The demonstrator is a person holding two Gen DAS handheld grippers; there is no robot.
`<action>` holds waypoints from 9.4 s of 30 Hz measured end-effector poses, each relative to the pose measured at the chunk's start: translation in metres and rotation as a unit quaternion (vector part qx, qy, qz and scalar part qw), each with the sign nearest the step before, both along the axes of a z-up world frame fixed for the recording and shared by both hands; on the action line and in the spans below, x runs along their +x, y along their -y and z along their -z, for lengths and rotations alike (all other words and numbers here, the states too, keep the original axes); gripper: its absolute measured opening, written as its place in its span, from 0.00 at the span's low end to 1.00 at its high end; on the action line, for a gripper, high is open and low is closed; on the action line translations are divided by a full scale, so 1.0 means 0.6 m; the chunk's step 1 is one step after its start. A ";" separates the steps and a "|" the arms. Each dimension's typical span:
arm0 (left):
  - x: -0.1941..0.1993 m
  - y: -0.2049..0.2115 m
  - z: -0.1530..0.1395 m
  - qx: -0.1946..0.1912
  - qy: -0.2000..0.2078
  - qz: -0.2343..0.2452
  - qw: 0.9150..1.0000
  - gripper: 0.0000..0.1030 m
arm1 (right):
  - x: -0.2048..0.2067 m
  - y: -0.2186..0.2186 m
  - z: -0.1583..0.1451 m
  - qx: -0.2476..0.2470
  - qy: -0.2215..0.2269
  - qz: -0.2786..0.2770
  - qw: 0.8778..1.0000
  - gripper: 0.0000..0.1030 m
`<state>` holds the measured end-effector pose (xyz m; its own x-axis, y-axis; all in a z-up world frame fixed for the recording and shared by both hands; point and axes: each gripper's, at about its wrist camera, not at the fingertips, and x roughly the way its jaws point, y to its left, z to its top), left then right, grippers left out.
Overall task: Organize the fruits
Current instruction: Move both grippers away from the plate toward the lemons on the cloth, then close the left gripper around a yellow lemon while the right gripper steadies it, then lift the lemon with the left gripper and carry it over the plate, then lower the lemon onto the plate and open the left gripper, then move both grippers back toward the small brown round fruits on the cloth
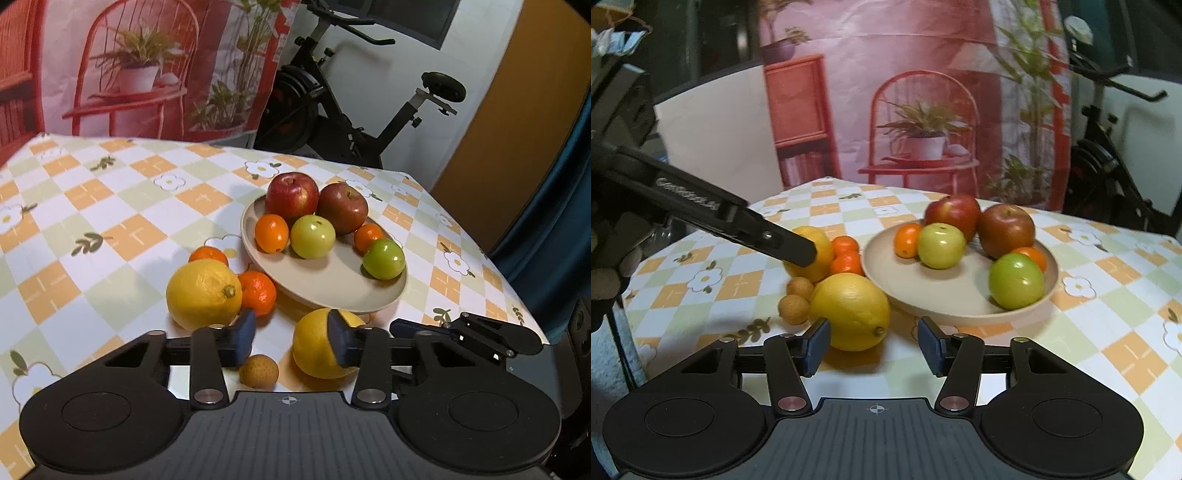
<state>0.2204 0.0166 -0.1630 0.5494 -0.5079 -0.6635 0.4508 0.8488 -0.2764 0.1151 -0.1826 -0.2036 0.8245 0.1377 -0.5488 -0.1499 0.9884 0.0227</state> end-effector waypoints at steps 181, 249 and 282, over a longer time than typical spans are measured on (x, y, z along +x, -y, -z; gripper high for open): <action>0.096 0.066 0.006 -0.133 -0.053 0.056 0.988 0.44 | 0.095 0.045 -0.051 -0.019 -0.026 -0.038 0.999 0.45; 0.185 0.168 0.003 -0.036 -0.044 0.087 0.995 0.25 | 0.171 0.122 -0.048 -0.042 -0.046 0.011 0.998 0.41; 0.106 0.048 -0.073 0.054 0.079 0.003 0.995 0.27 | 0.115 0.065 -0.073 0.006 0.005 0.028 1.000 0.41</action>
<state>0.2839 -0.0120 -0.1190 0.6481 -0.4415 -0.6205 0.4867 0.8668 -0.1084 0.1838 -0.2215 -0.1599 0.8369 0.0964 -0.5388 -0.0937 0.9951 0.0325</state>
